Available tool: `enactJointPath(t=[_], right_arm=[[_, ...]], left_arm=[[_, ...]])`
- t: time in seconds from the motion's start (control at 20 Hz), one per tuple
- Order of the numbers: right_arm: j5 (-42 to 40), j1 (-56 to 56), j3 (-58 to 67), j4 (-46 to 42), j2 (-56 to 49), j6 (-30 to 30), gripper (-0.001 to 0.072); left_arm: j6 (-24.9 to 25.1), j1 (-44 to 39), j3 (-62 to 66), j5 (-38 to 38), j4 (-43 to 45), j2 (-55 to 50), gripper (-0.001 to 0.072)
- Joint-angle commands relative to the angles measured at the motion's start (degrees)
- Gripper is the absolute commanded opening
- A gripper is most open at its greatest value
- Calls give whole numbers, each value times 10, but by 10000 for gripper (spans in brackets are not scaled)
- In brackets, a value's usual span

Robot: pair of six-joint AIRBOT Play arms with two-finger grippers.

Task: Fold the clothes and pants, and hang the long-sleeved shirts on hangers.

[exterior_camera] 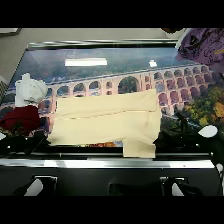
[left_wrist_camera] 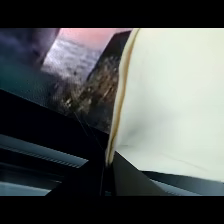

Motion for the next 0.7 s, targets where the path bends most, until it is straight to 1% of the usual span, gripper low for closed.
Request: enactJointPath(t=[0.0, 0.05, 0.15, 0.25, 0.35, 0.5, 0.65], right_arm=[[8, 0, 1, -20, 89, 48, 23], [-3, 0, 1, -10, 89, 42, 23], [-27, 0, 12, 33, 72, -1, 23], [-56, 0, 39, 48, 39, -17, 23], [-80, 0, 75, 50, -10, -38, 23], [-108, 0, 142, 89, -103, -93, 23], [-141, 0, 212, 94, -187, -101, 24]], left_arm=[[-42, -3, 2, 3, 7, 58, 11], [-41, -6, 6, 13, -1, 55, 11], [-39, -21, 21, 38, -7, 45, 11], [-40, -42, 45, 69, -7, 32, 12], [-40, -59, 72, 101, -7, 10, 11], [-39, -83, 118, 130, -7, -46, 12], [-40, -100, 163, 166, -8, -106, 12]])
